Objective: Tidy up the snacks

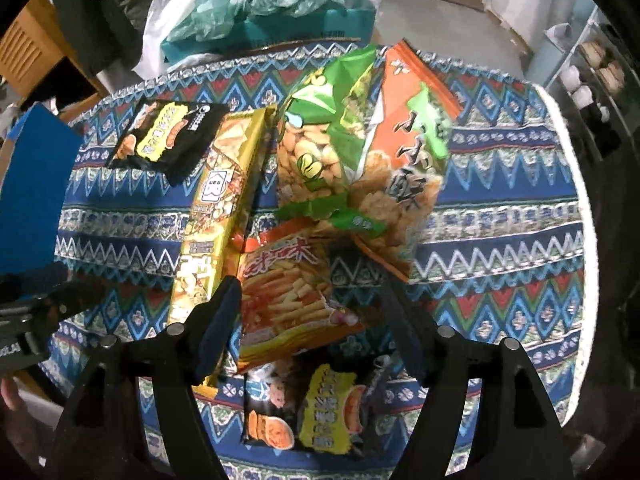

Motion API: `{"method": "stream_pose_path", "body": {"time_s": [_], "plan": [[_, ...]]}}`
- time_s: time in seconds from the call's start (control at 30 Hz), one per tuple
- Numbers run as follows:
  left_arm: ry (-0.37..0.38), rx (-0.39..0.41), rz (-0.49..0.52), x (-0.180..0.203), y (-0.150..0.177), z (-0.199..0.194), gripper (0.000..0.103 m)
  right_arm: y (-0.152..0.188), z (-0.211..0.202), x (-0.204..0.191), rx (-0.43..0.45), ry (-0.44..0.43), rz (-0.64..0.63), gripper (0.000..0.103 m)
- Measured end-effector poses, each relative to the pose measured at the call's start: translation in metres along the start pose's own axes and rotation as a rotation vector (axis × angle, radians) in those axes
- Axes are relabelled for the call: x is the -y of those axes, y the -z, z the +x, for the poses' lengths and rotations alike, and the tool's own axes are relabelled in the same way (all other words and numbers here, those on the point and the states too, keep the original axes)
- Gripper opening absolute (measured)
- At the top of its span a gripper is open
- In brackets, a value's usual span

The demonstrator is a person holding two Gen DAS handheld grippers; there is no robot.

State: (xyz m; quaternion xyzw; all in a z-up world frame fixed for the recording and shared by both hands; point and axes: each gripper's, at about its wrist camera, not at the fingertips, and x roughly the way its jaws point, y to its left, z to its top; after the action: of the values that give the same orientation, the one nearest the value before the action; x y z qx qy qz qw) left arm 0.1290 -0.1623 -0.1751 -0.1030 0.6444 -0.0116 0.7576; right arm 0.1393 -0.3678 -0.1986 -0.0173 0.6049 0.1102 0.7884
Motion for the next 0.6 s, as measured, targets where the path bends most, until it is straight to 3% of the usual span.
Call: {"method": "stream_pose_path", "body": {"time_s": [0.27,0.37,0.43,0.6], "plan": [[0.004,-0.020,0.003,0.009,-0.005,0.014,0.079,0.008,0.034,-0.023,-0.071,0.048,-0.130,0.072],[0.019,-0.029,-0.004,0.013,-0.007,0.019,0.079,0.011,0.041,-0.028,-0.080,0.061,-0.150,0.055],[0.036,-0.035,-0.005,0.018,-0.009,0.021,0.079,0.011,0.039,-0.027,-0.069,0.051,-0.143,0.050],[0.058,-0.026,-0.003,0.036,-0.013,0.027,0.083,0.010,0.021,-0.015,-0.035,0.038,-0.086,0.048]]}}
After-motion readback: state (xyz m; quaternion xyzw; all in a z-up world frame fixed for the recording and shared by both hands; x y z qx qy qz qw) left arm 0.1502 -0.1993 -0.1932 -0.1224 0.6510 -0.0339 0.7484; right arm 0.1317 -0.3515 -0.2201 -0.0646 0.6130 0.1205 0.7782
